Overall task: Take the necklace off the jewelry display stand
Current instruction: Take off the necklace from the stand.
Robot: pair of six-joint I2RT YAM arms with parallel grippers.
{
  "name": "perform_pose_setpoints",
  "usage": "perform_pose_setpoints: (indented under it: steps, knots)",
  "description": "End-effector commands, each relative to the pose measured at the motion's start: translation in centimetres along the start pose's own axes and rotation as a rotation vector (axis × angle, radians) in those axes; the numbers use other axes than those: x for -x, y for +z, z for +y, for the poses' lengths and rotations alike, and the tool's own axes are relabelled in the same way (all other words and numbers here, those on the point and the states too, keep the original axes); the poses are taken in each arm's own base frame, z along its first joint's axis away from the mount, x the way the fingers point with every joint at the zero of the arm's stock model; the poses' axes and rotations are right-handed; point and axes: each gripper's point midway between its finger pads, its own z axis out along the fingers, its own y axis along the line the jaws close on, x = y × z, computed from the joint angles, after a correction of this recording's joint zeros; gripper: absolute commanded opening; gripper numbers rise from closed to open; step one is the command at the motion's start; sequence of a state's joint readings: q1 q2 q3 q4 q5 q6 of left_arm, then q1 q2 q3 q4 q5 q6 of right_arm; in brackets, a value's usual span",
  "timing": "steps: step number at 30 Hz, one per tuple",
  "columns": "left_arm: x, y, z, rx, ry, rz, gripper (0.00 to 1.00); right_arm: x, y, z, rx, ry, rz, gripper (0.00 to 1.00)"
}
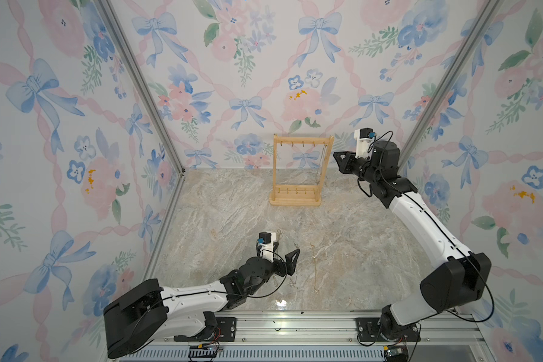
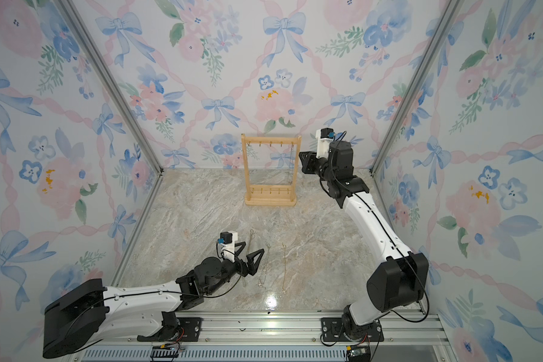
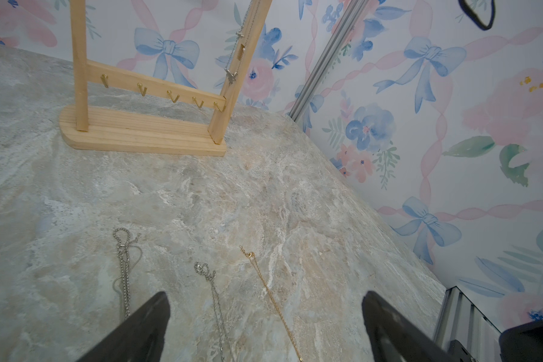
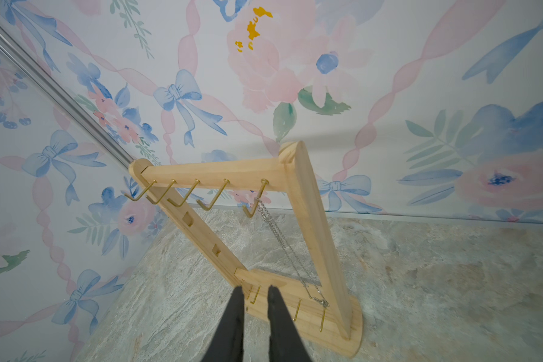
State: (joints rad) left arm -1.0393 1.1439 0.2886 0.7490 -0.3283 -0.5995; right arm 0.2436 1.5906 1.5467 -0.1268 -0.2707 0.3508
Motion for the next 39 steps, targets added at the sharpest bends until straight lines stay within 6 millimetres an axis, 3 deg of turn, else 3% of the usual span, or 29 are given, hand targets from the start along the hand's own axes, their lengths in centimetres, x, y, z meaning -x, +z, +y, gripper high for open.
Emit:
perform_pose_setpoints:
  steps: [1,6,13,39]
  knots:
    - [0.2,-0.1,0.2,-0.005,0.009,-0.013,0.98,1.0,1.1,0.2,0.032,-0.038,-0.009,0.19]
    - [-0.1,0.1,0.2,-0.003,0.018,-0.003,0.98,0.0,3.6,-0.4,0.052,-0.038,0.015,0.21]
    - [-0.4,0.4,0.2,-0.009,0.019,0.011,0.98,-0.5,4.9,-0.4,0.066,-0.045,0.014,0.22]
    - [-1.0,0.9,-0.4,-0.039,0.014,0.046,0.98,-0.6,5.8,1.0,0.083,-0.072,0.029,0.23]
